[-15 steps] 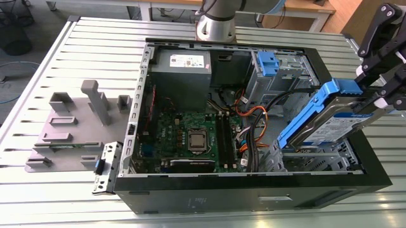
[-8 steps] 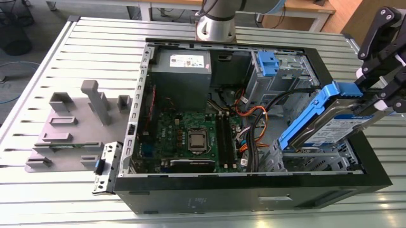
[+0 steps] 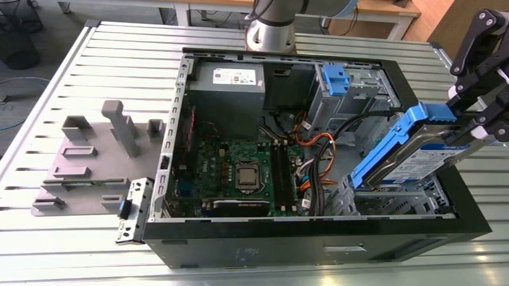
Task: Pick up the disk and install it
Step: 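Insert the disk into the insertion slot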
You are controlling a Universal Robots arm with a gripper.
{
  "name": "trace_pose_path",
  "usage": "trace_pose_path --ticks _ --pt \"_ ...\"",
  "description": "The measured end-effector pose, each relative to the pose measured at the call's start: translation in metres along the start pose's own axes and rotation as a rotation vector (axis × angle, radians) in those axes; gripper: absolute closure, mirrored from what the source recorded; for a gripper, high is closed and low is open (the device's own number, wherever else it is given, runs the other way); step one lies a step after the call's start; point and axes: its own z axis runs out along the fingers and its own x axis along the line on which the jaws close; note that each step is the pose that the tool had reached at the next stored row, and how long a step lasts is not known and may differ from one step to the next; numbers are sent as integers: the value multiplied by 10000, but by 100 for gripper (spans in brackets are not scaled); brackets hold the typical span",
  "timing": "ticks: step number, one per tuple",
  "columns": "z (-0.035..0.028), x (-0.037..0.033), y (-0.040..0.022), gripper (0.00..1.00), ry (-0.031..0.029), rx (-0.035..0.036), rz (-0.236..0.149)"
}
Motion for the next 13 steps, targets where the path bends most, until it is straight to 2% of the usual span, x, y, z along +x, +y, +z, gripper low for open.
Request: trace_pose_path --ticks 5,13 --pt "28 2 -4 65 2 32 -2" --pt "51 3 -5 65 2 44 -2"
